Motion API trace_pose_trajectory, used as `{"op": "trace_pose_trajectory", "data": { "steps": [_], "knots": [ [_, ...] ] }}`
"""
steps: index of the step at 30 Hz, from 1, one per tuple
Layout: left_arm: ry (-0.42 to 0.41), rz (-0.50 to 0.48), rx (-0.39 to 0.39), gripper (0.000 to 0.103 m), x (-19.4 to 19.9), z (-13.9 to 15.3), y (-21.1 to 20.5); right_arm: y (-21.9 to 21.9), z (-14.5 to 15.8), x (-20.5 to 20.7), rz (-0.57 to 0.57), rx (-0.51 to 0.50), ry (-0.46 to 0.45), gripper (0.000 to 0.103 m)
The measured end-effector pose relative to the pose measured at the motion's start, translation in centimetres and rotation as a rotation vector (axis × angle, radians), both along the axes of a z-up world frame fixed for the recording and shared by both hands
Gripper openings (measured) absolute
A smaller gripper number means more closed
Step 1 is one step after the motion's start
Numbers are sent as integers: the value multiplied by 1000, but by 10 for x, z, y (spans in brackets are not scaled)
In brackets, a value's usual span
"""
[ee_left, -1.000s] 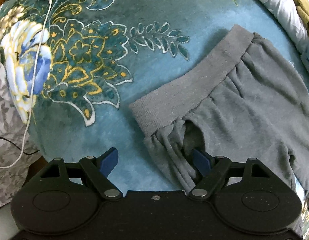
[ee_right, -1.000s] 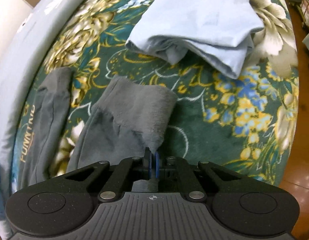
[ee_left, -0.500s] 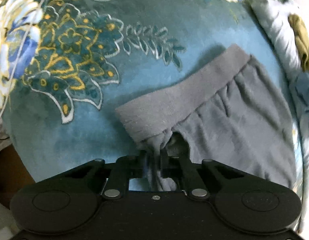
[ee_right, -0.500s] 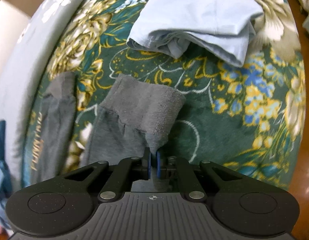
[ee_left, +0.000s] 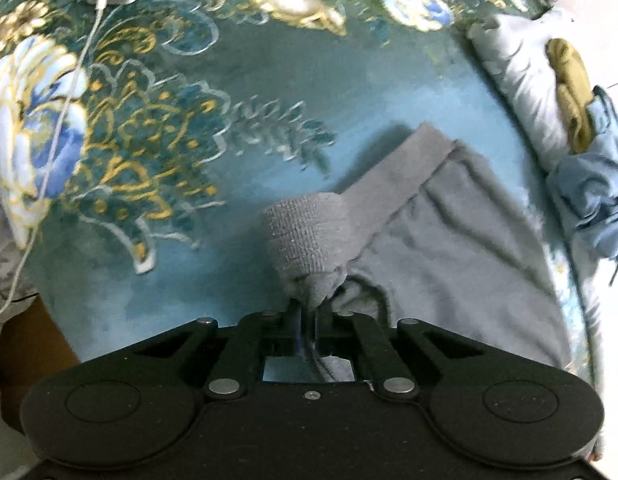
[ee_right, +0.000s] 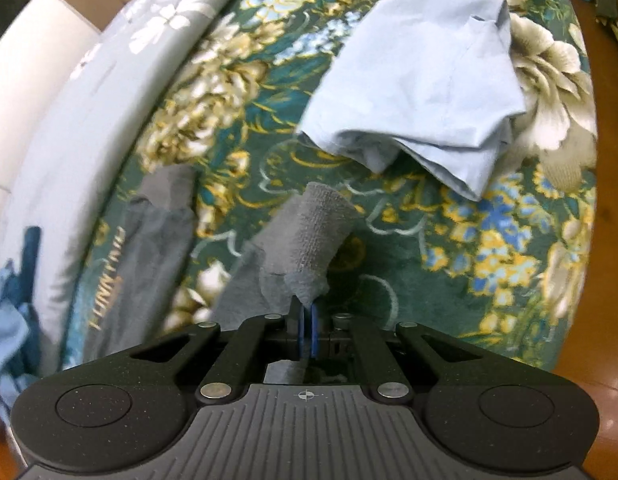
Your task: Fold clothes
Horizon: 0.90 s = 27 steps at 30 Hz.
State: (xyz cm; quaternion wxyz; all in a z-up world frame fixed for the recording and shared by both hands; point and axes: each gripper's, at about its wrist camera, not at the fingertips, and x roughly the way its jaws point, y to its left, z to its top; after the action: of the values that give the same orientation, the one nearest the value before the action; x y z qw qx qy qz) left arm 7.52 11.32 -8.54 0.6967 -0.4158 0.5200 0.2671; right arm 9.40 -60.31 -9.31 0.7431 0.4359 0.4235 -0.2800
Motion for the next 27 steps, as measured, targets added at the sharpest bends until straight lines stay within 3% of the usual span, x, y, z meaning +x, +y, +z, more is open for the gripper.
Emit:
{"op": "trace_pose_trajectory", "data": {
  "steps": [7, 11, 15, 19, 24, 27],
  "knots": [
    [-94, 18, -50, 4, 59, 21, 11, -2, 18, 82, 71, 14, -63, 2],
    [-125, 73, -92, 4, 99, 19, 22, -3, 25, 133, 112, 20, -89, 2],
    [-130, 135, -133, 4, 139, 4, 31, -5, 10, 199, 150, 20, -60, 2],
    [-107, 163, -118, 4, 178, -18, 36, 6, -14, 261, 205, 2, 7, 2],
    [-98, 216, -116, 5, 211, -39, 42, 15, -42, 310, 230, -8, 80, 2],
    [-85, 182, -92, 9, 223, -47, 39, 22, -56, 330, 278, -31, 118, 2]
  ]
}}
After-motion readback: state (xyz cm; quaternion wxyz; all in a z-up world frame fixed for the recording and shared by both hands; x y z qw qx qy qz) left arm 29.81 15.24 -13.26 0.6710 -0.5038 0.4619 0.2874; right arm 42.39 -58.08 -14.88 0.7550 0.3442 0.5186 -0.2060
